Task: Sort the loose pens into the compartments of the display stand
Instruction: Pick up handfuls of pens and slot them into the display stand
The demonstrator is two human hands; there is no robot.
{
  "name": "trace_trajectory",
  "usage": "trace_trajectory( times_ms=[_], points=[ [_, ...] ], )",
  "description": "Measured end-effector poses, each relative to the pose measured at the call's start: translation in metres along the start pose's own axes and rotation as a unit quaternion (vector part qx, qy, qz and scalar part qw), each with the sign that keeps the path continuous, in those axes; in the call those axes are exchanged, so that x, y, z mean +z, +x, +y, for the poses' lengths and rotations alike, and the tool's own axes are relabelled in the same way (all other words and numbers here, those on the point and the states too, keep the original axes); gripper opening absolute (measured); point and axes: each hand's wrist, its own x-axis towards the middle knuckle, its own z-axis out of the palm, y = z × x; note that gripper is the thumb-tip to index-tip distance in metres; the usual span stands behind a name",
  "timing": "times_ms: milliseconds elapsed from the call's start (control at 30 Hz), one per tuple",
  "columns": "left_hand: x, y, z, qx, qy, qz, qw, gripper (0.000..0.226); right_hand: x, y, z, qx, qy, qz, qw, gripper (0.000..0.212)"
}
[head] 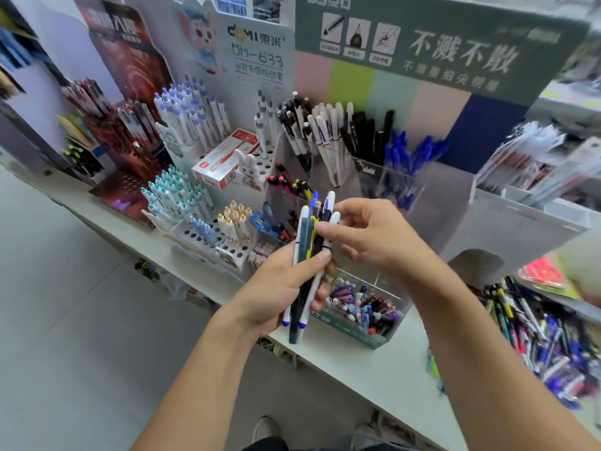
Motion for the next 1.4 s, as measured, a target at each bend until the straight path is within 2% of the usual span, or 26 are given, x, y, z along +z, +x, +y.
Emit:
trace_trajectory(
  times_ms=[67, 167, 300, 467, 600, 700, 767, 833, 900, 933, 1033, 1167, 1300, 1400],
  points=[
    [0.01, 0.001, -0.007, -0.014, 0.018, -0.003, 1.0, 0.008, -0.003, -0.011, 0.017, 0.022, 0.106, 0.003, 0.994, 0.019],
    [0.024, 0.002, -0.015, -0.017, 0.02, 0.0, 1.0, 0.01, -0.011, -0.022, 0.026, 0.023, 0.171, 0.004, 0.985, 0.017],
    [0.039, 0.0, -0.022, -0.007, 0.012, 0.016, 1.0, 0.011, -0.021, -0.036, 0.031, -0.002, 0.192, -0.006, 0.981, 0.019],
    [0.038, -0.01, -0.023, -0.01, 0.032, -0.002, 0.999, 0.028, -0.031, -0.04, 0.037, 0.01, 0.241, 0.073, 0.968, 0.02],
    [0.037, -0.019, -0.022, -0.046, 0.045, -0.027, 0.998, 0.026, -0.03, -0.04, 0.03, 0.032, 0.206, -0.011, 0.978, 0.023],
    [0.036, -0.023, -0.022, -0.042, 0.051, -0.019, 0.998, 0.022, -0.026, -0.036, 0.029, 0.046, 0.198, 0.007, 0.979, 0.019],
    [0.032, -0.022, -0.026, -0.03, 0.055, 0.031, 0.998, 0.018, -0.027, -0.034, 0.029, 0.043, 0.196, 0.046, 0.979, 0.012],
    [0.023, -0.017, -0.033, -0.017, 0.099, 0.122, 0.987, 0.016, -0.03, -0.034, 0.03, 0.034, 0.185, 0.059, 0.98, 0.01],
    [0.009, -0.013, -0.037, 0.015, 0.224, 0.196, 0.954, 0.018, -0.033, -0.033, 0.029, 0.022, 0.151, 0.068, 0.986, 0.012],
    [0.003, -0.013, -0.038, 0.034, 0.3, 0.206, 0.931, 0.02, -0.034, -0.032, 0.027, 0.016, 0.116, 0.072, 0.991, 0.013],
    [-0.009, -0.016, -0.035, 0.061, 0.438, 0.186, 0.877, 0.016, -0.035, -0.03, 0.016, -0.022, -0.025, 0.05, 0.998, 0.013],
    [-0.009, -0.021, -0.03, 0.05, 0.482, 0.14, 0.864, 0.015, -0.027, -0.024, 0.002, -0.052, -0.118, -0.076, 0.989, 0.011],
    [-0.006, -0.023, -0.025, 0.044, 0.503, 0.092, 0.858, 0.015, -0.022, -0.017, 0.0, -0.079, -0.175, -0.1, 0.976, 0.004],
    [-0.006, -0.022, -0.016, 0.045, 0.516, 0.073, 0.852, 0.014, -0.024, -0.016, -0.002, -0.077, -0.174, -0.134, 0.972, 0.008]
  ],
)
